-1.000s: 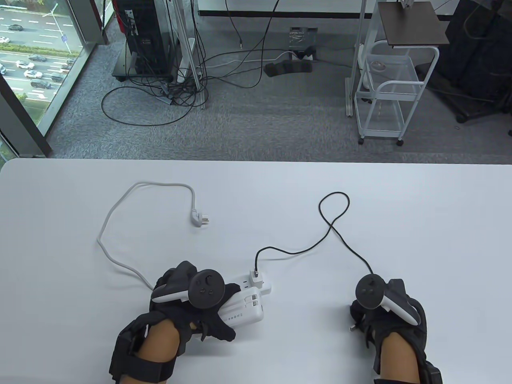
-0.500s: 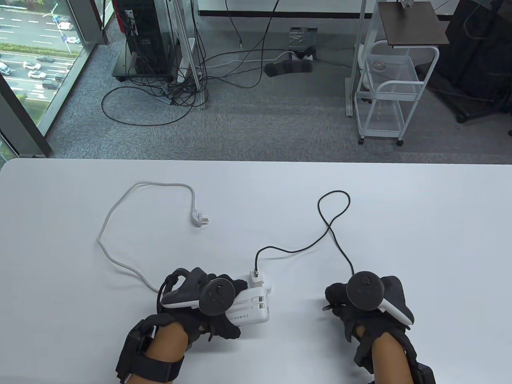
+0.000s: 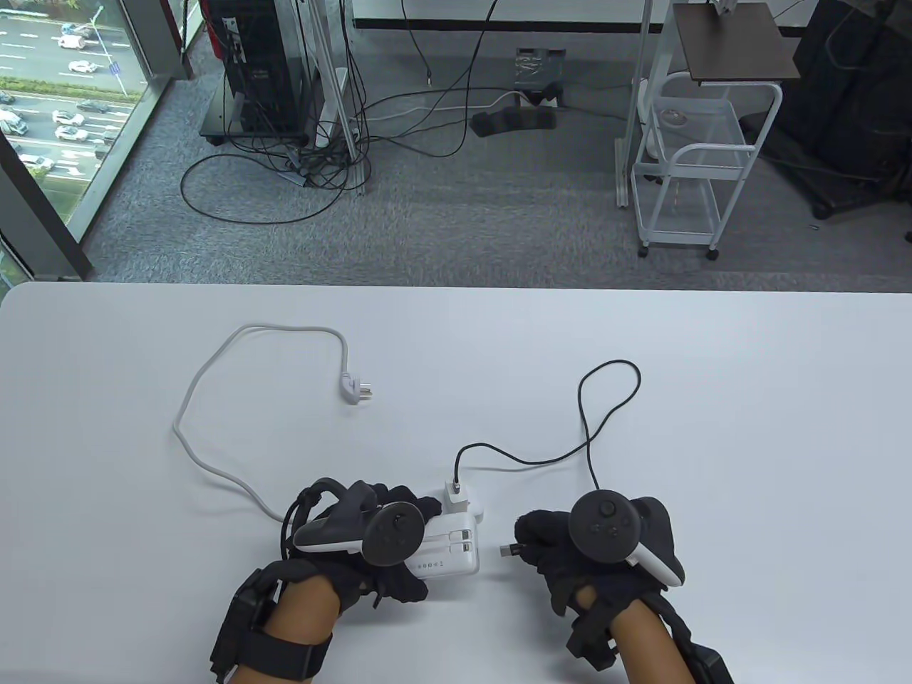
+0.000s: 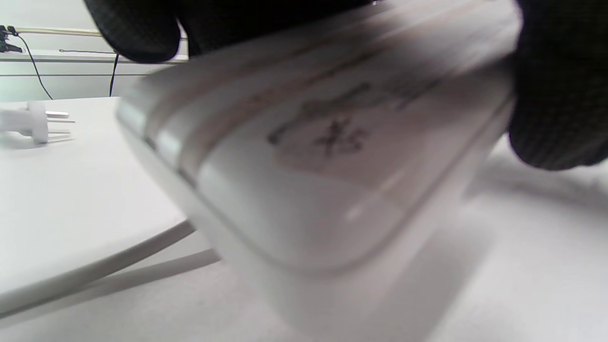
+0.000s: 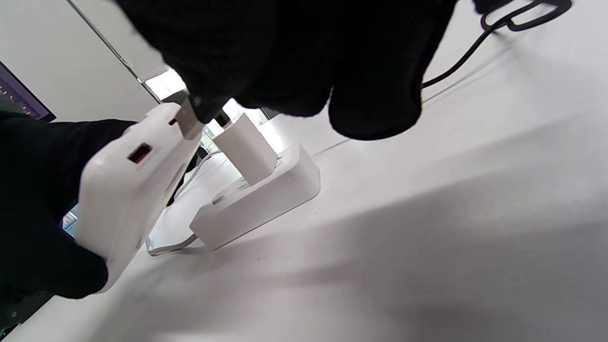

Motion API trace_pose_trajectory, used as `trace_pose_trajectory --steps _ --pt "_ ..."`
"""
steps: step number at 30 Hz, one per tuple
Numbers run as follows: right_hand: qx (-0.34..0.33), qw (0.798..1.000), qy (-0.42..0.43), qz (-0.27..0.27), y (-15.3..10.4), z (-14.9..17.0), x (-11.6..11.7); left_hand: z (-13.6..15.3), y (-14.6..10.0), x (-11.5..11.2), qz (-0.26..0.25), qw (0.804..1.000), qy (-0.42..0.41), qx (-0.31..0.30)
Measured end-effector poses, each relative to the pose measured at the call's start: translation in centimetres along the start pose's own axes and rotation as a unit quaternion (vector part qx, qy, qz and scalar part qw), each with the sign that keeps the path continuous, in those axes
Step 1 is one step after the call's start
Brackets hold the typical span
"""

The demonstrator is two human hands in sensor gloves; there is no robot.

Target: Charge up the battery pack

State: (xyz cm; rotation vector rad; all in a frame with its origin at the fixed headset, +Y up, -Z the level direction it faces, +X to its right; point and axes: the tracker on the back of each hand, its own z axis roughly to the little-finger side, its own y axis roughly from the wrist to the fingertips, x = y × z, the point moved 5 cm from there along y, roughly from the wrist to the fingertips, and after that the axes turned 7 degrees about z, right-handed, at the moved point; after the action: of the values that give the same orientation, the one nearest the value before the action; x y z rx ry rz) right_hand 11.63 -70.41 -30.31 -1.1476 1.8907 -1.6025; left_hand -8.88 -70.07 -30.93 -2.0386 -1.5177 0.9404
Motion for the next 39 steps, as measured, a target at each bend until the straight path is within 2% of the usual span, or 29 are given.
trace_pose_trajectory --steps 6,17,23,26,32,35,39 --pt "0.011 0.999 0.040 -0.031 0.1 0.1 1.0 -0.6 0.2 -0.1 0.005 1.000 0.014 0.002" --pt "0.016 0.998 0.045 -0.046 0.2 -0.3 1.6 -1.3 0.2 0.0 0.010 1.000 0.029 -0.003" --pt "0.018 0.996 0.044 -0.072 0.1 -0.5 2.2 -1.9 0.2 0.0 0.013 0.999 0.044 -0.007" --pt "0.023 0.995 0.053 -0.086 0.1 -0.5 2.6 -2.6 0.0 0.6 -0.015 0.997 0.072 -0.015" --pt "0.023 0.993 0.067 -0.090 0.0 -0.7 2.8 -3.1 0.1 0.6 -0.014 0.996 0.091 -0.015" --pt "0.021 0.995 0.040 -0.090 0.3 -0.7 2.9 -2.9 0.4 0.2 0.008 0.996 0.090 0.001" --pt "0.029 0.995 0.048 -0.077 0.1 0.1 1.9 -2.6 1.0 -0.7 0.046 0.997 0.060 0.013"
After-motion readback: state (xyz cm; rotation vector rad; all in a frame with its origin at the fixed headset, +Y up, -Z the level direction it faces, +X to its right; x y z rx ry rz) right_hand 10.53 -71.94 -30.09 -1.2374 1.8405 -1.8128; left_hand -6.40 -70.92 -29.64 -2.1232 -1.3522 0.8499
